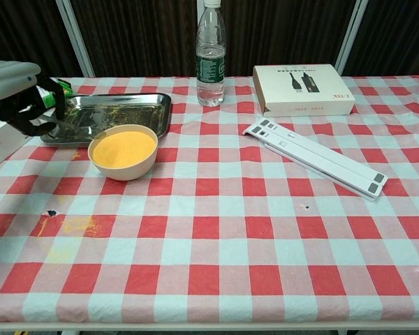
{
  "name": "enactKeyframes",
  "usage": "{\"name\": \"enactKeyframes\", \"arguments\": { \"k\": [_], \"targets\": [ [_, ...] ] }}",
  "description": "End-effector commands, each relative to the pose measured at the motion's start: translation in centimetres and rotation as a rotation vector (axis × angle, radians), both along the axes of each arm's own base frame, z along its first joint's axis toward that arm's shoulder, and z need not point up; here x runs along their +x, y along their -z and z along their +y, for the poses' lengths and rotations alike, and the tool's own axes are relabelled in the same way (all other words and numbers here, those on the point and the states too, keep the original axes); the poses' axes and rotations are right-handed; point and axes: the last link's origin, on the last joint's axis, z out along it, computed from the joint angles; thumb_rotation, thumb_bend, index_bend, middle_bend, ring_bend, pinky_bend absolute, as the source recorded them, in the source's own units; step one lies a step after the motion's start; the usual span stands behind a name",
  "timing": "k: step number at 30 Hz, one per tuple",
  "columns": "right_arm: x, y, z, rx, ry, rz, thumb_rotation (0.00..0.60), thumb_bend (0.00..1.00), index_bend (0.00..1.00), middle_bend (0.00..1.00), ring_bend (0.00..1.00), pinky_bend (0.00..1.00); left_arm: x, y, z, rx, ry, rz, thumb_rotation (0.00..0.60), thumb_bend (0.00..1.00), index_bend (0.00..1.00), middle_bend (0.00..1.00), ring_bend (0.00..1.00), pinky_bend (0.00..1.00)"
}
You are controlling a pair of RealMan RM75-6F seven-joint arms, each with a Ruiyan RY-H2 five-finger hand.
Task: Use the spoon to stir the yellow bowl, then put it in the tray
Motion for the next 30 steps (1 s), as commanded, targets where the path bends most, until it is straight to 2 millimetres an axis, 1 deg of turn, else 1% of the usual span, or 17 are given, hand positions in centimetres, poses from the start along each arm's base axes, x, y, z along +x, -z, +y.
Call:
{"name": "enactKeyframes", "arguments": {
  "k": [1,6,12,20,27,30],
  "targets": [
    [0.0,-0.1,0.0,-0.002,0.002,0.002,0.600,0.13,0.08,0.13,0.00,0.10,0.9,1.1,1.0,0.003,0.000,0.029,0.600,0.45,0.61,1.00,0.99,1.00],
    [0.0,-0.3,-0.2,-0.010,0.003,0.002,0.600,0.13,0.08,0.13,0.00,0.10,1.6,2.2,0.9,-0.006,0.008,0.067,0.600,0.45,0.60,1.00,0.99,1.00],
    [0.0,-0.4,-0.1,-0.011,0.002,0.001,0.600,0.13,0.08,0.13,0.00,0.10,1.8,3.1,0.6,-0.013,0.031,0.140,0.600,0.45,0.60,1.00,0.99,1.00],
    [-0.1,-0.3,0.1,-0.011,0.006,-0.004,0.600,0.13,0.08,0.13,0.00,0.10,2.2,3.7,0.2,-0.024,0.035,0.152,0.600,0.44,0.58,1.00,0.99,1.00],
    [-0.1,-0.4,0.2,-0.016,0.006,-0.005,0.600,0.13,0.08,0.13,0.00,0.10,2.6,4.1,-0.1,-0.042,0.040,0.162,0.600,0.42,0.50,1.00,0.99,1.00],
    [-0.2,-0.5,0.2,-0.019,0.007,-0.005,0.600,0.13,0.08,0.13,0.00,0.10,2.8,4.1,-0.3,-0.046,0.045,0.160,0.600,0.42,0.48,1.00,0.99,1.00]
  ]
}}
